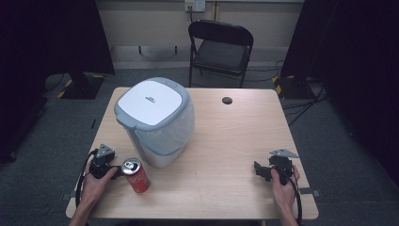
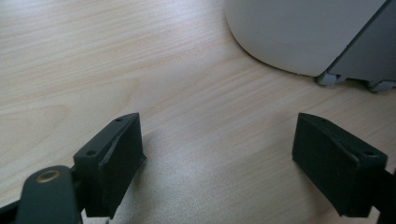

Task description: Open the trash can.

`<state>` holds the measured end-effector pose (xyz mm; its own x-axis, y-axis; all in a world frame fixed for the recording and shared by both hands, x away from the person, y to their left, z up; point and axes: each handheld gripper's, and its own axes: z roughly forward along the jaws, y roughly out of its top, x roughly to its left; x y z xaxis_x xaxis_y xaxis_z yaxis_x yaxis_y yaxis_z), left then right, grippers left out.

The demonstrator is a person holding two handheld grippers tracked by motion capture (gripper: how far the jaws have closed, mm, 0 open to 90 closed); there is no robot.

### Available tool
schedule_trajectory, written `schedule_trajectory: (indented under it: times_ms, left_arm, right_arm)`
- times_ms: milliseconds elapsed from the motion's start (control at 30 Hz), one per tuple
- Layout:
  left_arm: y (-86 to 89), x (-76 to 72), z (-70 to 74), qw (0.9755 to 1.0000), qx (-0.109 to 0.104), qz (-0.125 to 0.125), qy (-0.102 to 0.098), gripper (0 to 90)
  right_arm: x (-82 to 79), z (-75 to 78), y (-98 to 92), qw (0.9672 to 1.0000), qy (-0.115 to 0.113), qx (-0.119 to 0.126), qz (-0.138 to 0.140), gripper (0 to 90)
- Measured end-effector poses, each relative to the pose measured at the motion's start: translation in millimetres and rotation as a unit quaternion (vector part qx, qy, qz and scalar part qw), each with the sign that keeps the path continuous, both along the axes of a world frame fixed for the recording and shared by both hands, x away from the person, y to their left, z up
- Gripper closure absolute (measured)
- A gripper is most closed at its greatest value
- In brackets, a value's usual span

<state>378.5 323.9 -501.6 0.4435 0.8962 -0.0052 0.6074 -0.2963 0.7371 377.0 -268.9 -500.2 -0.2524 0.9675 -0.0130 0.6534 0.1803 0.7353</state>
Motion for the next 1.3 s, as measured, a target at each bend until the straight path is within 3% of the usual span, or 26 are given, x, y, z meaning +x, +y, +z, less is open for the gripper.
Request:
schedule_trajectory:
  times_ms: [233, 300, 333, 433, 467, 500, 533, 600, 633, 667, 700, 767, 800, 833, 900, 1000, 1100, 1300]
  left_arm:
    - [-0.2, 1.5, 1.9, 0.9999, -0.001, 0.008, 0.007, 17.7]
    - [0.5, 1.8, 2.5, 0.9999, -0.002, 0.009, 0.009, 21.1]
    - [1.4, 2.1, 3.4, 0.9997, -0.008, 0.017, 0.012, 22.3]
    - [2.3, 2.6, 4.0, 0.9997, -0.003, 0.019, 0.014, 21.1]
    - [2.1, 3.3, 7.4, 0.9998, 0.0, 0.017, 0.014, 21.6]
    - [2.1, 3.3, 7.4, 0.9998, 0.0, 0.017, 0.014, 21.8]
    - [2.2, 4.4, 14.9, 0.9997, -0.012, 0.021, 0.003, 22.0]
    - [3.7, 7.1, 23.7, 0.999, -0.036, 0.024, -0.006, 22.5]
    - [3.7, 7.1, 23.7, 0.999, -0.036, 0.024, -0.006, 22.8]
    - [4.9, 10.6, 32.5, 0.9983, -0.045, 0.032, -0.018, 23.2]
    - [4.9, 10.6, 32.5, 0.9983, -0.045, 0.032, -0.018, 23.7]
    - [6.2, 13.7, 38.9, 0.9976, -0.056, 0.034, -0.025, 24.1]
    - [6.8, 17.4, 46.9, 0.996, -0.069, 0.044, -0.035, 24.6]
    - [6.7, 20.2, 50.2, 0.9955, -0.08, 0.042, -0.03, 24.7]
    - [5.5, 25.2, 58.0, 0.9961, -0.064, 0.048, -0.037, 25.2]
    - [5.6, 31.9, 69.7, 0.993, -0.095, 0.051, -0.049, 26.5]
    - [-1.7, 35.9, 77.2, 0.9946, -0.071, 0.048, -0.059, 30.0]
    - [0.5, 41.2, 78.3, 0.9945, -0.081, 0.04, -0.053, 35.8]
  right_arm:
    - [0.9, 0.1, 4.4, 0.9999, -0.001, 0.001, -0.013, 12.6]
    - [1.0, 0.4, 5.6, 1.0, -0.001, 0.0, -0.007, 13.8]
    - [-0.2, 3.5, 8.8, 0.9999, 0.004, -0.001, 0.013, 17.5]
    - [-1.1, 6.6, 13.5, 0.9996, 0.0, 0.001, 0.027, 17.4]
    - [1.5, 13.5, 18.4, 0.9985, -0.01, 0.029, 0.045, 17.2]
    - [1.5, 13.5, 18.4, 0.9985, -0.01, 0.029, 0.045, 17.2]
    - [6.1, 20.1, 25.1, 0.9981, -0.023, 0.027, 0.051, 17.3]
    - [13.4, 27.3, 36.0, 0.997, -0.025, 0.033, 0.065, 17.7]
    - [13.4, 27.3, 36.0, 0.997, -0.025, 0.033, 0.065, 17.7]
    - [21.3, 36.5, 50.4, 0.9937, -0.039, 0.049, 0.093, 17.6]
    - [21.3, 36.5, 50.4, 0.9937, -0.039, 0.049, 0.093, 17.6]
    - [33.9, 46.5, 68.4, 0.992, -0.052, 0.037, 0.109, 18.3]
    - [41.2, 51.1, 77.2, 0.9907, -0.058, 0.028, 0.12, 18.3]
    - [48.0, 55.1, 84.7, 0.9899, -0.057, 0.019, 0.128, 18.4]
    - [60.3, 63.7, 98.8, 0.9874, -0.056, 0.017, 0.147, 18.3]
    - [75.6, 75.3, 119.0, 0.9846, -0.071, 0.022, 0.159, 18.4]
    - [89.4, 84.4, 138.0, 0.9816, -0.085, 0.02, 0.17, 18.4]
    - [102.5, 93.1, 155.5, 0.9797, -0.103, 0.033, 0.169, 18.5]
